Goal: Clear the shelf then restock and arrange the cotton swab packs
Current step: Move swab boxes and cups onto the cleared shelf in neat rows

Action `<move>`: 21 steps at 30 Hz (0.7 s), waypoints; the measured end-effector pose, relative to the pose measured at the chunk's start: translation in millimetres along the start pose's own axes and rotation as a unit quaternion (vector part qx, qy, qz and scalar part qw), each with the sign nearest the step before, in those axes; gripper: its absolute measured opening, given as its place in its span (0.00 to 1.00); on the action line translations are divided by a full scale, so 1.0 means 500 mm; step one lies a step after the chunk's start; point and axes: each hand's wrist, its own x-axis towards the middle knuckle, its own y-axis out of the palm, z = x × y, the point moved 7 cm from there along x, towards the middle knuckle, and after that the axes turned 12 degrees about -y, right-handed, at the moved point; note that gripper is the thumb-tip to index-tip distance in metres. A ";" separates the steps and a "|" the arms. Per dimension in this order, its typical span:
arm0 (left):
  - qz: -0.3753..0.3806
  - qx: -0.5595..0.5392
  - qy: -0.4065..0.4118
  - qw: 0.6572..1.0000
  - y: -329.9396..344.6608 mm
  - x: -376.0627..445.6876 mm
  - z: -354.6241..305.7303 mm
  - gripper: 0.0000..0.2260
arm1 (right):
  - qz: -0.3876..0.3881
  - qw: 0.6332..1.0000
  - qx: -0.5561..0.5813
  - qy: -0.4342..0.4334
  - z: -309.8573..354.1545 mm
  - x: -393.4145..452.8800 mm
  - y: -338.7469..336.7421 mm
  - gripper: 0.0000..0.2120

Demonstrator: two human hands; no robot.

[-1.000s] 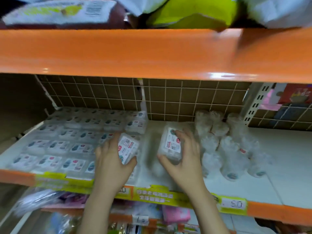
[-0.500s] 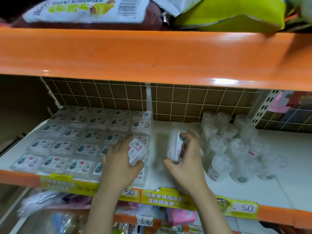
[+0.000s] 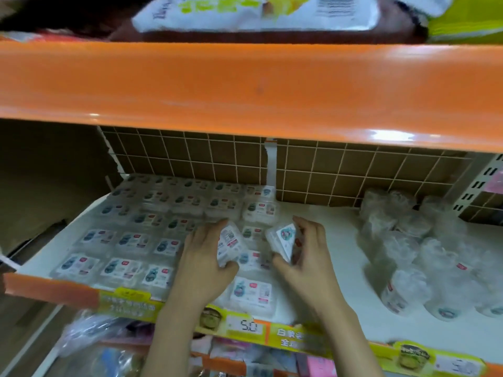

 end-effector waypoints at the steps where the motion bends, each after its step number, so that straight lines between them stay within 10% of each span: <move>1: 0.009 -0.009 -0.003 1.000 -0.012 0.013 0.019 0.30 | -0.001 1.000 -0.008 -0.007 0.011 0.009 0.018 0.31; 21: 0.063 0.110 0.096 0.987 -0.143 0.217 0.280 0.28 | 0.032 0.982 -0.185 -0.027 0.122 0.063 0.320 0.29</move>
